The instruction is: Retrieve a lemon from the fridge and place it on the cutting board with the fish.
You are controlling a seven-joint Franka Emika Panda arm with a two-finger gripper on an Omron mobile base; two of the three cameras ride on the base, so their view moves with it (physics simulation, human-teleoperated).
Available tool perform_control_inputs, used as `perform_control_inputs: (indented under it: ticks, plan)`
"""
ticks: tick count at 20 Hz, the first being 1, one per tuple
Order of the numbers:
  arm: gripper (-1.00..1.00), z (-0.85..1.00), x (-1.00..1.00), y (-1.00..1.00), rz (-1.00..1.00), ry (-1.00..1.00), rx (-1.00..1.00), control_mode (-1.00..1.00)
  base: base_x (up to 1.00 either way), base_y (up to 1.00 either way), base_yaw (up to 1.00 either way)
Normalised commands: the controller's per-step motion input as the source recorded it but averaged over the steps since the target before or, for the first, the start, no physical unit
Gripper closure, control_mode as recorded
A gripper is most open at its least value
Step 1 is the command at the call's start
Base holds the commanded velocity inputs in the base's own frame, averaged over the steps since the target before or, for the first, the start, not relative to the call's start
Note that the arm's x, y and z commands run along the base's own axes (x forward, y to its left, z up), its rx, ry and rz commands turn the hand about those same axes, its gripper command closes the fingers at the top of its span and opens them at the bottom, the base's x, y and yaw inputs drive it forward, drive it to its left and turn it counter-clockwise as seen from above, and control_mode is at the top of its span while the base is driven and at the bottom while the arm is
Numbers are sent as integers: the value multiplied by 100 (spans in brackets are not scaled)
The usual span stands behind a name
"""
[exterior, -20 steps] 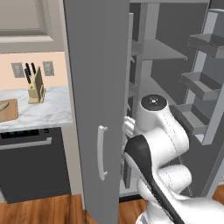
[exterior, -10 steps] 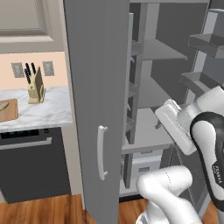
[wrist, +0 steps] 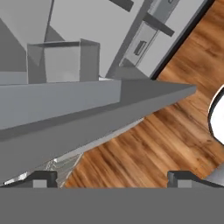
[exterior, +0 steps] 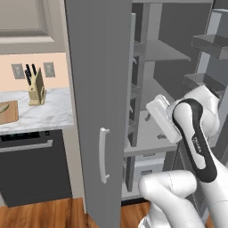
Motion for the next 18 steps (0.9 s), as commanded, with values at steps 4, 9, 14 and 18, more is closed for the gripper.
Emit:
perform_control_inputs:
  ticks: [4,9,14,18]
  plan:
    - [-100,-6,42,4,13,-6,0,-100,0,0,0]
    - [-100,-11,43,24,7,-7,0,-100,0,0,0]
    - [-100,-10,42,24,0,-4,0,-100,0,0,0]
    - [-100,-8,23,26,0,-8,0,-100,0,0,0]
